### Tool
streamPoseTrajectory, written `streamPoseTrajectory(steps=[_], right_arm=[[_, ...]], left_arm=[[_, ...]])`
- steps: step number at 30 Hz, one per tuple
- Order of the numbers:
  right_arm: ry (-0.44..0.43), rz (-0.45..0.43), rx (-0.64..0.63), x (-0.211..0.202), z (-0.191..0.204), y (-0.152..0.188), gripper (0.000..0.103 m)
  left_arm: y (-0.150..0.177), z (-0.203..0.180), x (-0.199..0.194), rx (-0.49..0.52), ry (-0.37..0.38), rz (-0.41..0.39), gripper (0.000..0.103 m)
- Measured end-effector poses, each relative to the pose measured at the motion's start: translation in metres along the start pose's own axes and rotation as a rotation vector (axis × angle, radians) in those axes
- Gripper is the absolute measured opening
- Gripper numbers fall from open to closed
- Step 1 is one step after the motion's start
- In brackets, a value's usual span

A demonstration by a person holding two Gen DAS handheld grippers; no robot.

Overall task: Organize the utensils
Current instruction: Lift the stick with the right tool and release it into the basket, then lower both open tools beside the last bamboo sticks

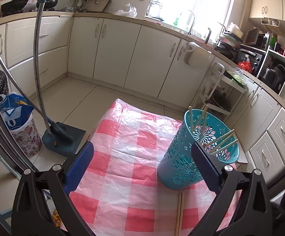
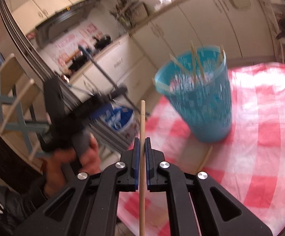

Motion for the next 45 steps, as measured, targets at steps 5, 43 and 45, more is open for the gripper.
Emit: streamPoseTrajectory(steps=[5, 43, 45], right_arm=[[0.071, -0.231, -0.029, -0.01, 0.019, -0.078, 0.006], [0.591, -0.019, 0.047, 0.022, -0.067, 0.037, 0.035], [0.59, 0.017, 0.043, 0.03, -0.071, 0.043, 0.035]], left_arm=[[-0.001, 0.001, -0.001, -0.003, 0.005, -0.002, 0.095], [0.009, 0.008, -0.016, 0.063, -0.025, 0.018, 0.095], [0.01, 0.005, -0.015, 0.078, -0.028, 0.022, 0.095]])
Point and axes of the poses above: each gripper's, at about its wrist camera, not at the fingertips, and x roughly the way its jaws point, z to its left, y to its underside, the point moved 8 cm from there along x, roughly the way its jaws point, and after that the axes turned 4 degrees about x, right-handed, at the moved point
